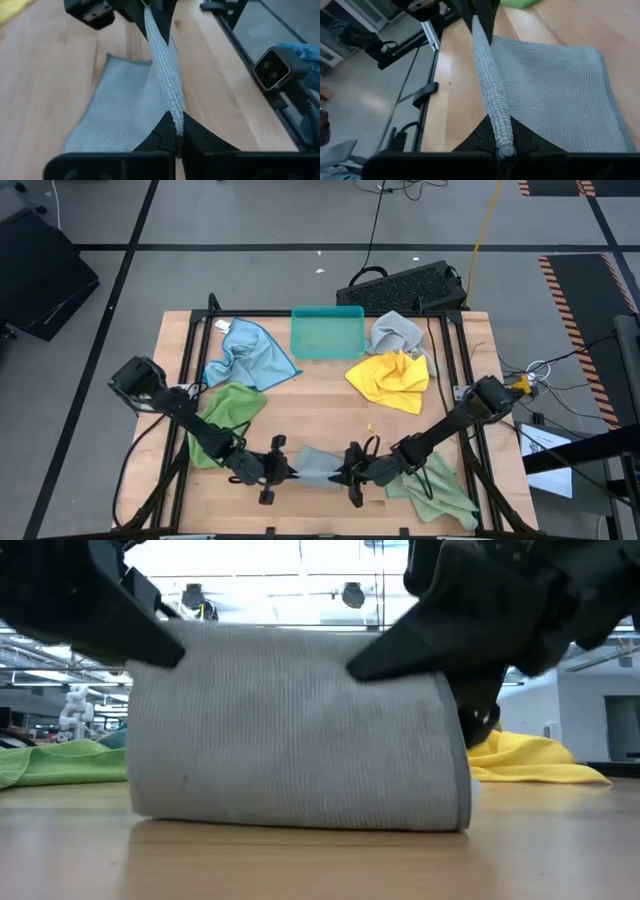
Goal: Fold microfiber towels
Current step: Fold the dark gray microfiber towel
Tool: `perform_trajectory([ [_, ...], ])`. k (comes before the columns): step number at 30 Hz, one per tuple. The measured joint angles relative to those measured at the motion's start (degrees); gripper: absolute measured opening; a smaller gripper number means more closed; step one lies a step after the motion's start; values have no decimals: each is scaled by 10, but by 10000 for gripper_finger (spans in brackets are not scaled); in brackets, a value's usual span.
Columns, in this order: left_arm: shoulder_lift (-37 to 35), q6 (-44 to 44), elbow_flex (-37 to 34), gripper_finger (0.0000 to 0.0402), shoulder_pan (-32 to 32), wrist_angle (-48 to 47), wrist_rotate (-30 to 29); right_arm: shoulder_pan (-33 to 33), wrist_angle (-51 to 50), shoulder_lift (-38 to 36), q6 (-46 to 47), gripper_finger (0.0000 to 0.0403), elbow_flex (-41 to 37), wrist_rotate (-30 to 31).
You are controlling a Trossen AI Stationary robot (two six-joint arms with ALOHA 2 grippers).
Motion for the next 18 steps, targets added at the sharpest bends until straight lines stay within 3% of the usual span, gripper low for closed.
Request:
perform_trajectory([
  [9,20,-25,0,7,0,27,35,2,30,24,55,11,-1,-17],
  [18,20,5,0,24,-12,101,88,15,78,24,30,11,0,-32],
])
